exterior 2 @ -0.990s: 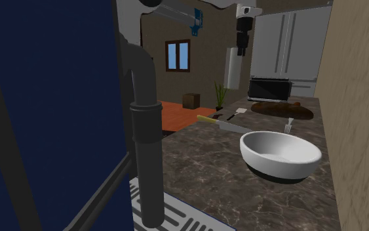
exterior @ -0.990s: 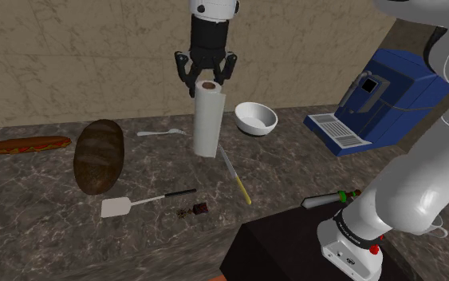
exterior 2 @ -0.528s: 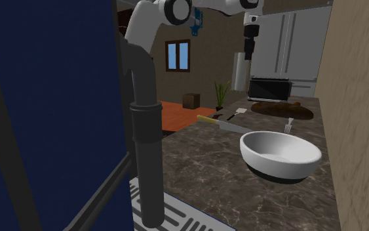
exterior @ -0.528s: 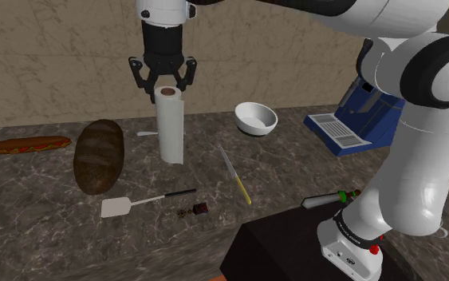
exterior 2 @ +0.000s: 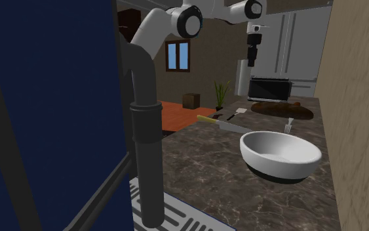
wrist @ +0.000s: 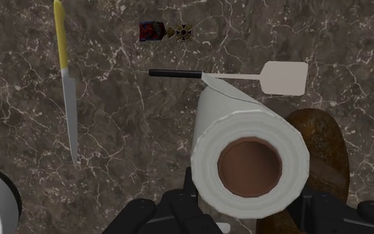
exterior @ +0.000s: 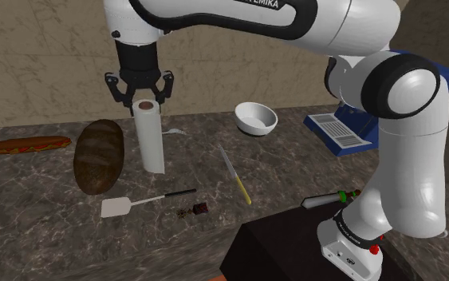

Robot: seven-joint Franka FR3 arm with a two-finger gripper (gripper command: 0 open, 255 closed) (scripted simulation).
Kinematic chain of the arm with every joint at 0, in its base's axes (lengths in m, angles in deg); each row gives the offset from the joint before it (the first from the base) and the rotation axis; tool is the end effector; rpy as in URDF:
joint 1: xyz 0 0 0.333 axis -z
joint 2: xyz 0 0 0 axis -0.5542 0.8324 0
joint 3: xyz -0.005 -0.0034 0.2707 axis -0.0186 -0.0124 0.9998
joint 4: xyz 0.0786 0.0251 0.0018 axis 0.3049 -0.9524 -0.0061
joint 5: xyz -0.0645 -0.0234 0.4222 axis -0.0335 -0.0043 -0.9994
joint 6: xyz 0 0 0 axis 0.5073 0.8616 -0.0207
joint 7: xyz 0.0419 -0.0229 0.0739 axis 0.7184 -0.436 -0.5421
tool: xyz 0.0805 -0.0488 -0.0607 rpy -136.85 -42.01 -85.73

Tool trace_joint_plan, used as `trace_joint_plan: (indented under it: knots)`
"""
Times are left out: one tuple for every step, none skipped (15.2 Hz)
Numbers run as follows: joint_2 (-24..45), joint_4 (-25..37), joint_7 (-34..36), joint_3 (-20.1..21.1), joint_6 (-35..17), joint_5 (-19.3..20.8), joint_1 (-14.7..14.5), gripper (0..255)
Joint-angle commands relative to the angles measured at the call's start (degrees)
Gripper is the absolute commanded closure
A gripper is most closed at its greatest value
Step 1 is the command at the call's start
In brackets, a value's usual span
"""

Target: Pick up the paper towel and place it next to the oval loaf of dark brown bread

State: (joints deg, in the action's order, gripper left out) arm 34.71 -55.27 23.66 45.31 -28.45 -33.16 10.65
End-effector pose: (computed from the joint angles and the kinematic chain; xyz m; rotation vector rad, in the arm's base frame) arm 0.5306 0.4769 0.4969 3.1048 -0.3956 -0.0325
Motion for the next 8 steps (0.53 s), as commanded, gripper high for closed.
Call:
trace_joint_plan:
  knots:
    - [-0.29, -2.05, 0.16, 0.04, -1.74, -0.11, 0.42, 255]
    - [-0.57, -3.31, 0.22, 0.07, -2.7, -0.2, 0.72, 255]
    - [-0.8, -4.5, 0.27, 0.1, -3.64, -0.29, 0.99, 255]
    - [-1.01, -5.65, 0.33, 0.12, -4.55, -0.36, 1.25, 255]
    - [-1.19, -6.74, 0.38, 0.14, -5.44, -0.42, 1.48, 255]
    - [-1.35, -7.79, 0.43, 0.15, -6.31, -0.46, 1.7, 255]
    - [-1.48, -8.8, 0.48, 0.15, -7.17, -0.5, 1.9, 255]
    - [-1.58, -9.76, 0.54, 0.15, -8.01, -0.52, 2.09, 255]
